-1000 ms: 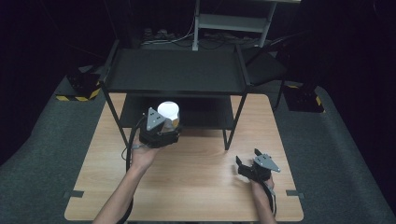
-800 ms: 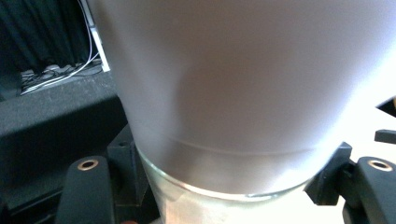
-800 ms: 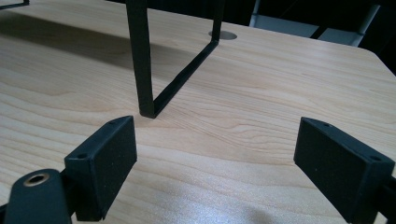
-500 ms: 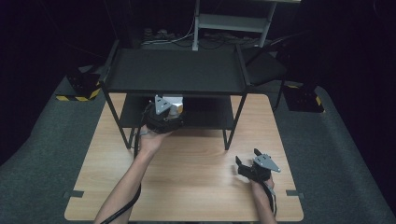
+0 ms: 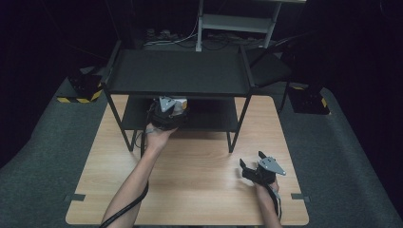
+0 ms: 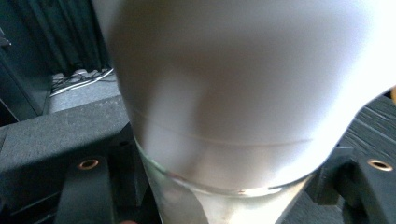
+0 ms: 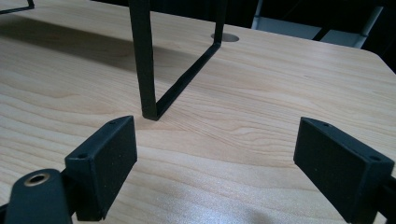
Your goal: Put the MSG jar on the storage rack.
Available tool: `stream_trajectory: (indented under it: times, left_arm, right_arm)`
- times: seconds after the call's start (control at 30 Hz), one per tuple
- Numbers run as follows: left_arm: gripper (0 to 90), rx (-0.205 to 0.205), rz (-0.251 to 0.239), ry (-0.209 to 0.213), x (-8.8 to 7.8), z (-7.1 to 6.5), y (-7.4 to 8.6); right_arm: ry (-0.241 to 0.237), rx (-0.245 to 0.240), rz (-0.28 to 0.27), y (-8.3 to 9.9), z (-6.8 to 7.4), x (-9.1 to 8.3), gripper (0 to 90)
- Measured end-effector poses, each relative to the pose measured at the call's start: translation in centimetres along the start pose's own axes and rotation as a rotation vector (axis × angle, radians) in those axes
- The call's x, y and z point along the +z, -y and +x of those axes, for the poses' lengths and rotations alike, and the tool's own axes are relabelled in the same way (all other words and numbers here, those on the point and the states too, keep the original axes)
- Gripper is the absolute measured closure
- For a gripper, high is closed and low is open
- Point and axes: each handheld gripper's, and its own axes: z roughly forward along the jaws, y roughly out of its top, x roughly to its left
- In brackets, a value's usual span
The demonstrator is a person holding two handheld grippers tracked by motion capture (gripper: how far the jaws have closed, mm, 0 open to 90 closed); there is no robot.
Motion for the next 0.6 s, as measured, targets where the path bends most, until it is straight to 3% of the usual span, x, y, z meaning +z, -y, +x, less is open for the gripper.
stream_trajectory:
  times: [0.1, 0.17, 0.43, 0.6]
  left_arm:
    - [31.4, -0.016, -0.012, 0.009, 0.3, 0.3, 0.2]
    - [31.2, -0.015, -0.040, 0.004, 0.4, 0.1, 0.9]
    - [31.0, -0.002, -0.061, 0.010, 0.4, 0.4, 1.5]
    - [25.0, 0.052, -0.034, -0.001, 0.7, 0.1, 1.5]
  right_arm:
    - [0.000, 0.001, -0.001, 0.0, 0.0, 0.0, 12.7]
    - [0.000, 0.002, -0.001, 0.0, 0.0, 0.0, 12.6]
    - [-0.004, -0.004, 0.000, 0.0, 0.0, 0.0, 12.7]
    - [-0.005, -0.005, 0.002, 0.0, 0.0, 0.0, 12.7]
